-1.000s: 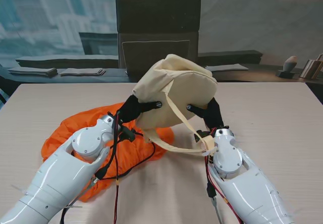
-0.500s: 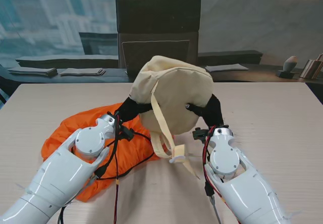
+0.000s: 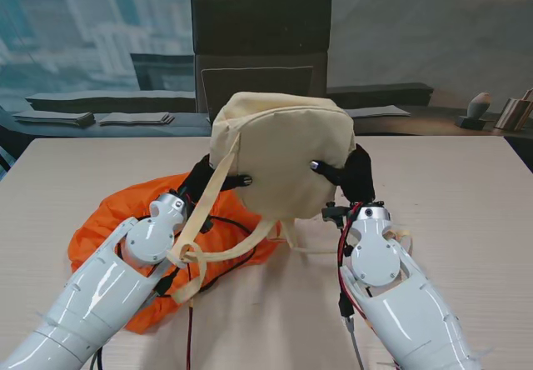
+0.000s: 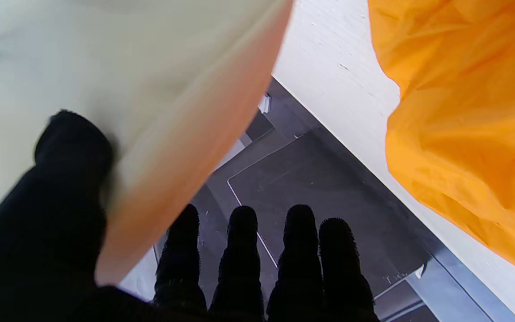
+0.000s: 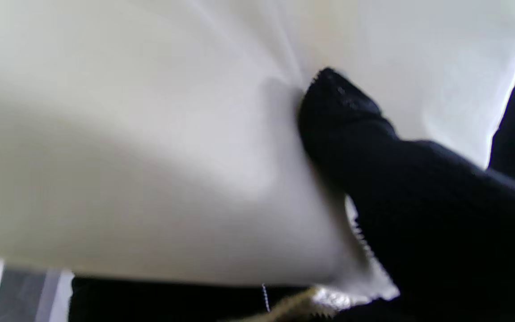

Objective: Fit a rain cover over a backpack

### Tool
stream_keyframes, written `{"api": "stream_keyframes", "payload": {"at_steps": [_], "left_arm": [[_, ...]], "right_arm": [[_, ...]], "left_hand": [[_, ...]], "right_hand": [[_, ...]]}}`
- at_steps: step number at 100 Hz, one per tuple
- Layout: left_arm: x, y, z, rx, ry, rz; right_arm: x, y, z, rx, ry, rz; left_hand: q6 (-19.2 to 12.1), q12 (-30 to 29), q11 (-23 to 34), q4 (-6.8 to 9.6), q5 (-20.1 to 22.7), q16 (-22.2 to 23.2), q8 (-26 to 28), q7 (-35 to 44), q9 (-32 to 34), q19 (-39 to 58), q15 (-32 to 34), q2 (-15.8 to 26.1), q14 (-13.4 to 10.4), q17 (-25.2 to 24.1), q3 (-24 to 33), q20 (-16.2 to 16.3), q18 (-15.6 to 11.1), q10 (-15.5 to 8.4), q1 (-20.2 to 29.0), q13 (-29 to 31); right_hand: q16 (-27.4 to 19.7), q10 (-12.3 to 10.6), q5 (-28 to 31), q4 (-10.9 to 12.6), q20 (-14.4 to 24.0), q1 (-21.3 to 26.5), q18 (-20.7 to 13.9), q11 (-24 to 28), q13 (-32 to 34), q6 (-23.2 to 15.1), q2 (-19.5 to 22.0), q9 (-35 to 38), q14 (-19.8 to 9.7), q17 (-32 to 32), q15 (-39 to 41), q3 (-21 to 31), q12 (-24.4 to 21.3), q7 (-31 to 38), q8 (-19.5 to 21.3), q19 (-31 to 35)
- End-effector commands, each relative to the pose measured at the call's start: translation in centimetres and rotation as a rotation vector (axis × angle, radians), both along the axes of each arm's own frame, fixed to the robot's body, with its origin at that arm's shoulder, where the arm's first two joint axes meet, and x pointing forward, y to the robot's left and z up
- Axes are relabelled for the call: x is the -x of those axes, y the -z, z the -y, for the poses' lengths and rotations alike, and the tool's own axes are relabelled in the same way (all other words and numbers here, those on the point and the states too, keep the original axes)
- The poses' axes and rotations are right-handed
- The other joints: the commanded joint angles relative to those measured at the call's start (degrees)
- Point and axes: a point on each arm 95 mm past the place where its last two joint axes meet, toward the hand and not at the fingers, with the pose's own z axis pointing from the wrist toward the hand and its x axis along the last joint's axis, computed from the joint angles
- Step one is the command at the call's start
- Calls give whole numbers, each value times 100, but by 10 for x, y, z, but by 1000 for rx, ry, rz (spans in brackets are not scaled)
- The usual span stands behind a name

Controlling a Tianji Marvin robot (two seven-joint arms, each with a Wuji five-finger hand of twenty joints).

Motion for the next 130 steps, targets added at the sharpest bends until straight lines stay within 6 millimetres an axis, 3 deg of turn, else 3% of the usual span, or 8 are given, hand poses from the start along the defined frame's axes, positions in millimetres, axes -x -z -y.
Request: {"api": "stream_keyframes", "payload": {"at_steps": [1,20,25,36,45,58,98,130], "left_arm": [[4,3,-4,-25,12,-11],[12,6,-20,-160,-12,19],[16,5,-26,-260,-15,50],[31,7,-40,-574,14,52],[38,13,-45,-756,79,35],[40,25,-38,-826,162,-26],[6,62,19,-775,451,-208],[-6,56,88,-410,645,-339]], "right_arm": [[-2,-10,0,-7,-5,33],[-9,-14,13,-27,52,92],[-11,-16,17,-29,71,115],[-16,-23,31,-31,97,173],[-20,-29,40,-12,112,224],[-17,-35,48,-7,111,247],[2,-37,62,48,64,278],[11,-30,64,42,70,285]], "left_hand": [[130,-153,-87,-23,-251,-96,-431,-370,-420,-262,-132,-178,-50,-168,-268,-155,-201,-63,-229,-371],[299,-221,-272,-3,-243,-112,-559,-389,-717,-418,-305,5,-38,-286,-513,-239,-81,-43,-234,-722],[406,-134,-228,81,-192,-28,-468,-200,-655,-289,-291,195,-56,-251,-890,-180,-68,-36,-50,-644],[380,-16,13,281,1075,173,-258,77,519,192,-58,847,-47,-98,-1225,59,495,100,243,157],[220,26,123,343,1744,237,-113,248,1190,544,61,1139,-122,23,-1036,239,518,-38,411,785],[91,26,187,291,2471,282,-57,402,1956,702,195,1446,-84,86,-800,322,563,-69,621,1439],[186,-39,29,315,2134,154,-191,176,1588,687,-43,1743,-250,91,-889,320,485,-115,545,1168],[96,-152,-27,342,1734,7,-171,179,1174,846,-135,1738,-324,355,-853,390,220,-113,618,876]], "right_hand": [[146,50,654,223,93,768,-240,369,403,-982,511,261,-311,-75,337,1108,229,434,526,22],[170,25,646,216,101,746,-298,384,355,-1004,517,232,-338,-98,363,1107,268,399,605,21],[166,6,641,213,102,735,-304,382,351,-1016,521,232,-353,-91,358,1108,263,395,617,25],[156,8,615,208,102,731,-315,387,334,-1024,518,211,-345,-113,357,1110,256,382,649,31],[144,-45,559,196,100,675,-347,413,339,-1077,539,199,-415,-85,365,1118,246,385,689,47],[134,-34,555,192,93,665,-333,417,336,-1083,543,194,-399,-86,365,1117,226,384,685,44],[83,-19,491,209,67,668,-245,429,295,-1077,604,136,-373,-125,325,1024,177,391,645,43],[56,-28,464,231,50,663,-210,424,291,-1088,648,131,-369,-122,301,969,142,396,607,49]]}}
